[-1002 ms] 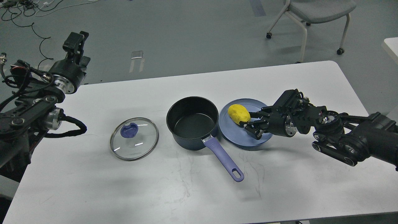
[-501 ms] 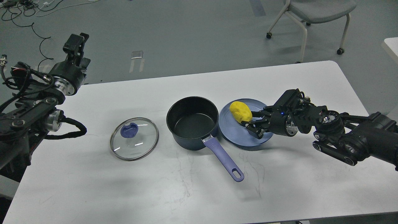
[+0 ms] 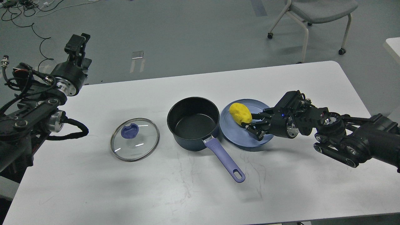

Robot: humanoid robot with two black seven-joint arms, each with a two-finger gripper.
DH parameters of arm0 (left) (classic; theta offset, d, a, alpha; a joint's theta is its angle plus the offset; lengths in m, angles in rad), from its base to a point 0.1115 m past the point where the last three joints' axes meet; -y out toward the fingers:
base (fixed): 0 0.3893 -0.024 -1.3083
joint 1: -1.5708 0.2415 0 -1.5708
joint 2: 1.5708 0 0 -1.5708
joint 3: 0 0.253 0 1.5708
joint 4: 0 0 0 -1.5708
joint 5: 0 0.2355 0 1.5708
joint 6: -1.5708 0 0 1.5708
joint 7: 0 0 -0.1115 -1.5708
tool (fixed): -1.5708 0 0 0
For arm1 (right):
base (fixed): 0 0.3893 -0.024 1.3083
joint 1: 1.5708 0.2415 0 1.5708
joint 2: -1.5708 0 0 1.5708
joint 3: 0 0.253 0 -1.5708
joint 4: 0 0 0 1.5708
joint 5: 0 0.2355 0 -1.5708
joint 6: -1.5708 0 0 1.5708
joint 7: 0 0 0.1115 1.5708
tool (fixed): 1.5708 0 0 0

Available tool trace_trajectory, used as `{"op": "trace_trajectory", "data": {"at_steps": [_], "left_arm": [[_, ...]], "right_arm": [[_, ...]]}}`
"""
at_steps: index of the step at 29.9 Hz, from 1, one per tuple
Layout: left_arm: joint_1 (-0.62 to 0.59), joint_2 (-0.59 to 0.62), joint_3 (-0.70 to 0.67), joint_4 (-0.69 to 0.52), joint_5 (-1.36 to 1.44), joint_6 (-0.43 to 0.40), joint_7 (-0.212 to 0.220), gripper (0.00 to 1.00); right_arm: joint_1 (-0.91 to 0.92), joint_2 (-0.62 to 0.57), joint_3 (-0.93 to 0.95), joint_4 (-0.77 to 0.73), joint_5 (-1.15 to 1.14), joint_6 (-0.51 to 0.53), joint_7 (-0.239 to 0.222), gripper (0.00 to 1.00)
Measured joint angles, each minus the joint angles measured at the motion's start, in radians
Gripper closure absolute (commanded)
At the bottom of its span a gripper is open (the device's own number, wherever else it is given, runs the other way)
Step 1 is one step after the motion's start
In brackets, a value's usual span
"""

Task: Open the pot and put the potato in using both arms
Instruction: 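Lift the potato off the plate with the right gripper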

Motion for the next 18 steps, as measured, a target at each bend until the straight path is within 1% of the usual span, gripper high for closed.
{"op": "trace_trajectory", "data": {"at_steps": [5,12,15,18], "left_arm": [[0.004,0.001,0.000,0.000,0.000,0.000,0.000,0.02],[0.005,-0.001,0.000,0.000,0.001,0.000,0.000,0.02],[0.005,-0.001,0.000,0.000,0.001,0.000,0.000,0.02],[0.004,-0.002,0.000,0.000,0.001,0.001,0.000,0.02]], "right_arm": [[-0.002,-0.016,0.015,0.041,0.002,-0.005,0.000,0.57],[0.018,-0.111,0.058,0.159,0.007,-0.004,-0.001,0.57],[0.061,-0.147,0.064,0.199,0.009,-0.002,-0.002,0.57],[0.115,-0.152,0.065,0.215,0.017,0.000,-0.002,0.57]]}}
